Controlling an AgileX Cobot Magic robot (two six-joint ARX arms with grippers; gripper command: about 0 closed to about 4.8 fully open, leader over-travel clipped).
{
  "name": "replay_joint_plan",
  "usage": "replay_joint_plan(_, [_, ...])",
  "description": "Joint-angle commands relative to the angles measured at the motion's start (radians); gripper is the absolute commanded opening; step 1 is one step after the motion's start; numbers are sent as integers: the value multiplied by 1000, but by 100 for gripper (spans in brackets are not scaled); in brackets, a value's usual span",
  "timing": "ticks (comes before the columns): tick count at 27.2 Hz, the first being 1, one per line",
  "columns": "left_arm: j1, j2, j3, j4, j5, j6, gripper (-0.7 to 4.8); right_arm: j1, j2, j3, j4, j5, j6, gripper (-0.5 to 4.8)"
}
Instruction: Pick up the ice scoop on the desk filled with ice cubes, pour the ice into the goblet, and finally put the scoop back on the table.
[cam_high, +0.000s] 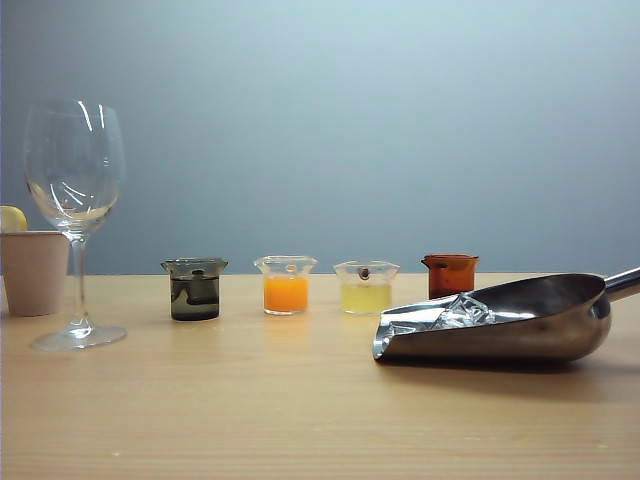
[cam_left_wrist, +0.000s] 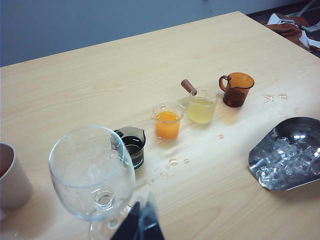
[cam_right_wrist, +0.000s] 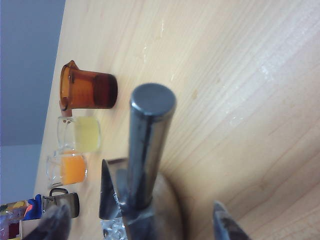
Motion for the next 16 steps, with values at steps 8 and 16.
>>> replay_joint_plan(8, [-1,-2,7,13,6,3,-5,2,182,5,208,-20,3,337])
replay_joint_plan(16, [-1,-3,8,13,6,2,-5,2,331,5,373,-27,4,337])
